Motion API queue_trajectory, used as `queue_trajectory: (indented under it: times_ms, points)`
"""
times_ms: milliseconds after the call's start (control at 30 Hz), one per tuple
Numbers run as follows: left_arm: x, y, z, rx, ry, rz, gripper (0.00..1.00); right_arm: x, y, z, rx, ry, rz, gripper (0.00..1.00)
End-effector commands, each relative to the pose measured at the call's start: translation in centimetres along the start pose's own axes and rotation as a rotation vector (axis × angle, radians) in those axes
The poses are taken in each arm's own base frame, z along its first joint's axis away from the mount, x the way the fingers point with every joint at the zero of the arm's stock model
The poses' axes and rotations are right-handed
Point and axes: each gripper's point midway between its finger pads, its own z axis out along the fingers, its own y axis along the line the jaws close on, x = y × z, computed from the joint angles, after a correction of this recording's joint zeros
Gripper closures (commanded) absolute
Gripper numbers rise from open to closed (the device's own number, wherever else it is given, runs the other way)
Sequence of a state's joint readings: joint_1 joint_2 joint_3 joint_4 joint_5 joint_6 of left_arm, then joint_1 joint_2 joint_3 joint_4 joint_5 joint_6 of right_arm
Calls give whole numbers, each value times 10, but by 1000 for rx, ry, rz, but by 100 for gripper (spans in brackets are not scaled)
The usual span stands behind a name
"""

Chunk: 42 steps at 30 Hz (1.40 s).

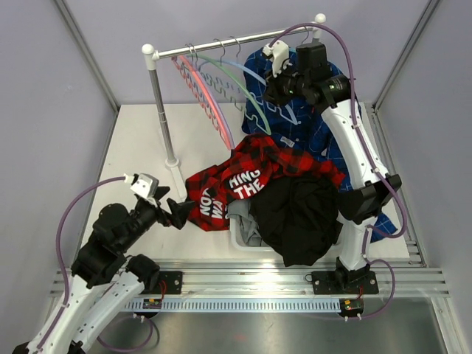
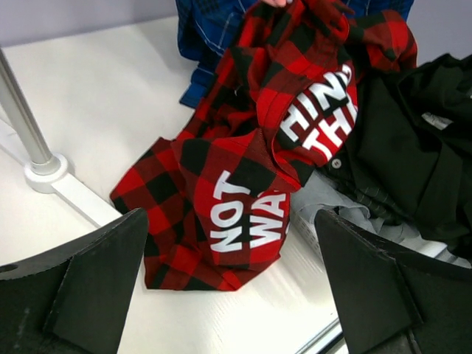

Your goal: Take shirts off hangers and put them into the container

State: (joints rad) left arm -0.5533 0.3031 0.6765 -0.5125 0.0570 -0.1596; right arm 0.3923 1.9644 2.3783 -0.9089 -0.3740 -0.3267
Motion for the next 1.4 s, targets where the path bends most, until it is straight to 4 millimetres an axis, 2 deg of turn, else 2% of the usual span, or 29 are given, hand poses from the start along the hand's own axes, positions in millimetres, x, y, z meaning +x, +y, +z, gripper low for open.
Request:
queue_trajectory:
  times_ms: [0,67,100,167,200,233,300,333,400,433,500,567,600,667,700,733,800,900,1000,1033,1133,1167,1233,1267,1367]
  points:
    - [-9,-14,13,75,-20,-11,1,-15,0,-10,33,-49,-75,79]
    - [-2,-17,23,94,13,-30,1,-18,-1,-21,56,-55,-90,66]
    - [-1,-17,26,96,19,-40,1,-21,-2,-28,70,-59,-100,49]
    - [8,-17,39,84,54,-103,1,-26,-6,-51,123,-72,-134,31]
    - [11,-17,43,78,67,-129,1,-30,-9,-58,146,-87,-152,17]
    - [15,-19,48,87,85,-145,1,-28,-7,-74,166,-93,-161,14]
    - [26,-23,60,114,130,-166,1,-27,-8,-89,187,-114,-181,8]
    - [29,-27,63,134,143,-177,1,-17,-5,-99,188,-105,-179,5]
    - [35,-30,73,161,159,-182,1,-7,-2,-108,177,-93,-186,3]
    - [36,-32,76,172,162,-183,1,9,2,-110,155,-71,-172,2]
    - [37,-34,86,187,164,-191,1,27,8,-113,121,-46,-178,1]
    - [35,-40,92,222,164,-204,1,56,21,-113,39,-10,-177,1]
    - [42,-43,98,240,193,-217,1,74,31,-113,-14,14,-183,1]
    - [41,-46,105,252,188,-245,1,94,34,-115,-45,36,-170,1]
    - [51,-43,112,234,216,-261,1,103,37,-116,-64,40,-158,1]
    - [55,-42,115,221,233,-288,1,117,49,-116,-117,46,-134,0]
    - [55,-37,125,189,217,-311,1,131,56,-118,-149,54,-114,1]
    - [68,-36,137,171,254,-364,4,151,73,-120,-197,61,-91,1]
    - [74,-39,143,192,262,-390,26,154,83,-124,-234,42,-93,1]
    - [71,-39,145,198,247,-397,43,154,85,-125,-241,37,-97,1]
    - [69,-38,144,196,231,-399,70,154,94,-129,-274,19,-115,0]
    - [64,-37,141,193,215,-397,85,157,97,-131,-287,22,-123,1]
    - [61,-33,136,169,207,-387,91,159,103,-133,-315,19,-133,1]
    - [53,-33,130,171,181,-375,96,161,103,-134,-322,26,-147,1]
    - [42,-31,115,164,165,-329,100,166,110,-142,-361,42,-209,1]
